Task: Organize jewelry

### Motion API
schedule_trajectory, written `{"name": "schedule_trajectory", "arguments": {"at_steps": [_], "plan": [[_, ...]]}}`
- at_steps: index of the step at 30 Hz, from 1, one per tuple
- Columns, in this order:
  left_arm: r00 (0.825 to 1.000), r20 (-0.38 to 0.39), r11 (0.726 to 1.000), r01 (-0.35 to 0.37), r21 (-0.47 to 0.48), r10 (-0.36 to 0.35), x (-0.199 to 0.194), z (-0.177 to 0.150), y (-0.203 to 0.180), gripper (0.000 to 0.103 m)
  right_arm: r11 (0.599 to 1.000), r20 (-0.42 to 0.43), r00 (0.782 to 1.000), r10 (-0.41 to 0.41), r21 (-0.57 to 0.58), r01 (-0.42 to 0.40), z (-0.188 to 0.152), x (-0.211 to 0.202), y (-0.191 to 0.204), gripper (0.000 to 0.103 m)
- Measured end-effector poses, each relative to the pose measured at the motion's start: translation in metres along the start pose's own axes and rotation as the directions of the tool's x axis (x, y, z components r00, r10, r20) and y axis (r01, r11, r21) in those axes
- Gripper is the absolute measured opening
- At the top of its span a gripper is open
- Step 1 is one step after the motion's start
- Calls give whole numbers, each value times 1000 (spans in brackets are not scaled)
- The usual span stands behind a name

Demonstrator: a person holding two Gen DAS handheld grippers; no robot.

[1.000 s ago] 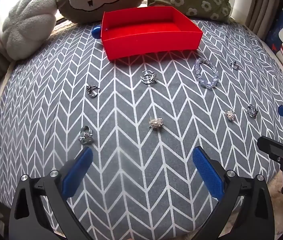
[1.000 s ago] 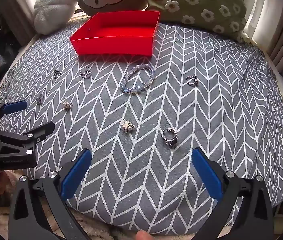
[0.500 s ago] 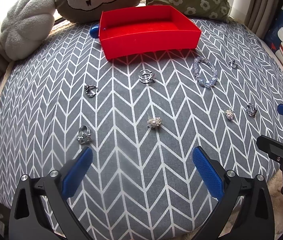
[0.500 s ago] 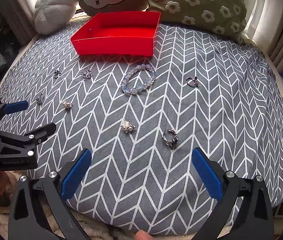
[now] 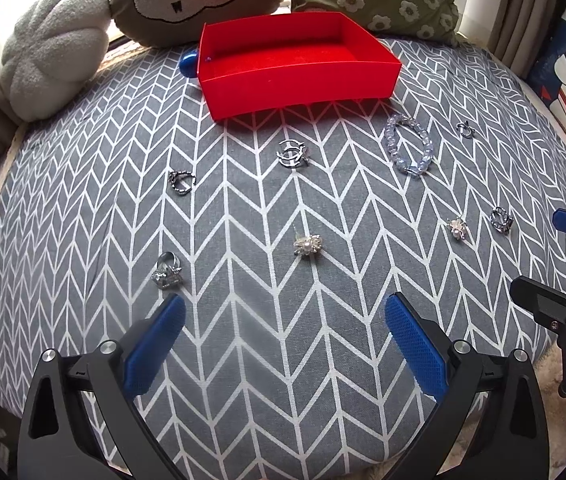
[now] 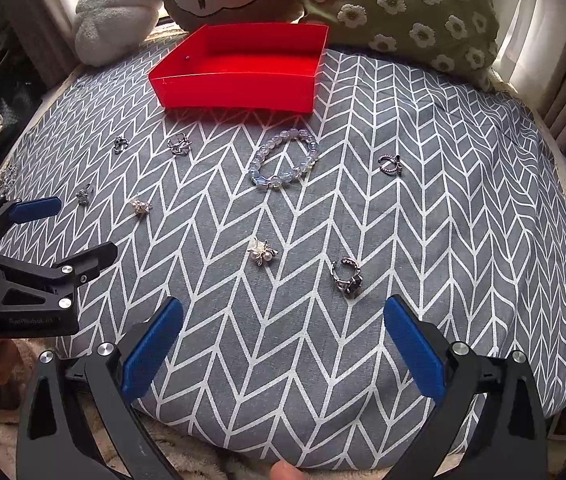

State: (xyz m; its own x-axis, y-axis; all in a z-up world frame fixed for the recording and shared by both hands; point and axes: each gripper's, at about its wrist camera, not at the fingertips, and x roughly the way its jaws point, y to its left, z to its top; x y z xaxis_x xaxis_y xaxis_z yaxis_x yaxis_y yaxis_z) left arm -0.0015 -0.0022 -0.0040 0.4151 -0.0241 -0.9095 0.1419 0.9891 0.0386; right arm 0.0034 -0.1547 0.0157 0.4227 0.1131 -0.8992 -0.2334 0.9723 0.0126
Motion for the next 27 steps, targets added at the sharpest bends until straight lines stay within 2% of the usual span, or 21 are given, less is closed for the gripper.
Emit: {"name": "schedule_trajectory", "arguments": {"at_steps": [27], "plan": [[1000, 0, 1000, 4, 3, -4, 0, 1, -1, 96, 1000, 3, 1000, 1, -6, -1, 0, 0, 1, 99]]}}
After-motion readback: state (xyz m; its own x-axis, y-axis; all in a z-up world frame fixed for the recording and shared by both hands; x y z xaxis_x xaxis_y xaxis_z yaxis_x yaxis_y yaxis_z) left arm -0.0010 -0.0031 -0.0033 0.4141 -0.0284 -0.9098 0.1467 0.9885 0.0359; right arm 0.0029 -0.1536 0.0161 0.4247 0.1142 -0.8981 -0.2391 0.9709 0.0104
